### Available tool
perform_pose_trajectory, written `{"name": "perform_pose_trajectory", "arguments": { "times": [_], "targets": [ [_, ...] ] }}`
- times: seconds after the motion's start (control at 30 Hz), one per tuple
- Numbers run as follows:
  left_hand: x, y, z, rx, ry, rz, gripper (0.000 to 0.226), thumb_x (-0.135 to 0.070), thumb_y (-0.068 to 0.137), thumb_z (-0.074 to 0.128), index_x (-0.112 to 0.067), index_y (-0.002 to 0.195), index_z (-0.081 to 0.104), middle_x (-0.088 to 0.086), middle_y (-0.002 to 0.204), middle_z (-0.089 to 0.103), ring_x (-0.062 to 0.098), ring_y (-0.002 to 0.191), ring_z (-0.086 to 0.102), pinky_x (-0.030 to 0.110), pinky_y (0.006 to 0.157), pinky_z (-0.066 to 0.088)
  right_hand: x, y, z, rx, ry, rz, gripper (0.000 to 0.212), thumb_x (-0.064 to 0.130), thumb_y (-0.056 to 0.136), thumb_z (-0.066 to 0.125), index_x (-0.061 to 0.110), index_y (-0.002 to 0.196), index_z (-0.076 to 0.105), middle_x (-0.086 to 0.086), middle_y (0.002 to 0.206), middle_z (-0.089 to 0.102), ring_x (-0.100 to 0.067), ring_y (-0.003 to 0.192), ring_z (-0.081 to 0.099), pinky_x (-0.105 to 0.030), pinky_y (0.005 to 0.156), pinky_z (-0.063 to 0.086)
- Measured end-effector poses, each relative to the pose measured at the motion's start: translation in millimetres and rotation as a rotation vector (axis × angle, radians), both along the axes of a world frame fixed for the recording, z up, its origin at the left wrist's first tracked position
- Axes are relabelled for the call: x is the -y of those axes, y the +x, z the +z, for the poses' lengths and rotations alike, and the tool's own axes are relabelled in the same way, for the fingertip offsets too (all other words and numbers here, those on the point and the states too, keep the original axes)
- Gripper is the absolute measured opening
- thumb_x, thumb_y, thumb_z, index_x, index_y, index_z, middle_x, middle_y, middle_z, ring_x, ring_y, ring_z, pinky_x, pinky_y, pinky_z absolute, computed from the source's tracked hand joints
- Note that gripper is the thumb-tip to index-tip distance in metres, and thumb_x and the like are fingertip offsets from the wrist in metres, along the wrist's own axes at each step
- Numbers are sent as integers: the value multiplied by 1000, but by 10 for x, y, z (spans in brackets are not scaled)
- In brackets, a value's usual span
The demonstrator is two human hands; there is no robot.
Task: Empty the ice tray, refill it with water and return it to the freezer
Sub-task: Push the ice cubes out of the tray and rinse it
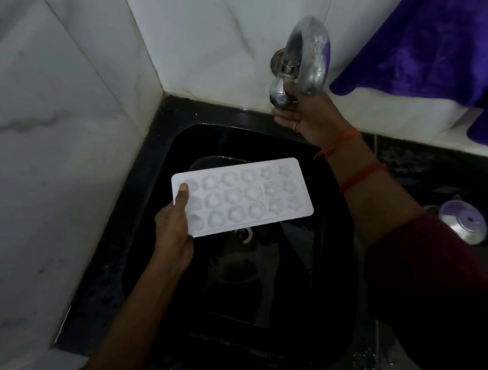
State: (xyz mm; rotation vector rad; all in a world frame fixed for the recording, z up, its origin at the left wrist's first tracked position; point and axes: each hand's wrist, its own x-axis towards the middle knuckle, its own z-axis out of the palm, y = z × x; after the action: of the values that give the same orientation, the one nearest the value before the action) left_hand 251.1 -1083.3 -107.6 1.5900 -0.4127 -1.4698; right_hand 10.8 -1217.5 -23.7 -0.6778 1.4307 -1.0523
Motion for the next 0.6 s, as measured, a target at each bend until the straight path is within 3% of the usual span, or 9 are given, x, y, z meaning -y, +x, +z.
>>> {"name": "perform_pose_trajectory", "arguments": {
  "times": [0.1,0.23,0.4,0.6],
  "targets": [
    [4,3,2,-1,1,15,35,-46,95,65,-14,107,71,2,97,80,21,85,77,31,60,62,14,-3,10,11,-1,24,13,21,100,59,9,103,58,-18,113,63,-35,120,64,-46,106,50],
    [15,6,16,-14,-4,21,33,-45,95,65,-14,104,71,2,95,80,21,84,77,31,58,61,30,-4,0,-27,-3,-36,16,17,97,64,5,104,57,-24,119,65,-37,117,65,-45,103,52],
    [42,8,21,-15,1,47,32,-44,96,65,-13,104,71,3,95,80,20,82,77,29,56,60,55,48,22,-76,9,-117,44,14,93,70,-7,127,53,-25,117,66,-34,106,68,-44,98,55],
    [95,-9,8,-23,0,59,36,-44,96,65,-11,108,70,6,100,79,23,87,77,34,64,64,53,47,28,-80,6,-126,43,14,94,68,-8,128,52,-28,125,64,-37,114,67,-44,99,55]
  ]
}}
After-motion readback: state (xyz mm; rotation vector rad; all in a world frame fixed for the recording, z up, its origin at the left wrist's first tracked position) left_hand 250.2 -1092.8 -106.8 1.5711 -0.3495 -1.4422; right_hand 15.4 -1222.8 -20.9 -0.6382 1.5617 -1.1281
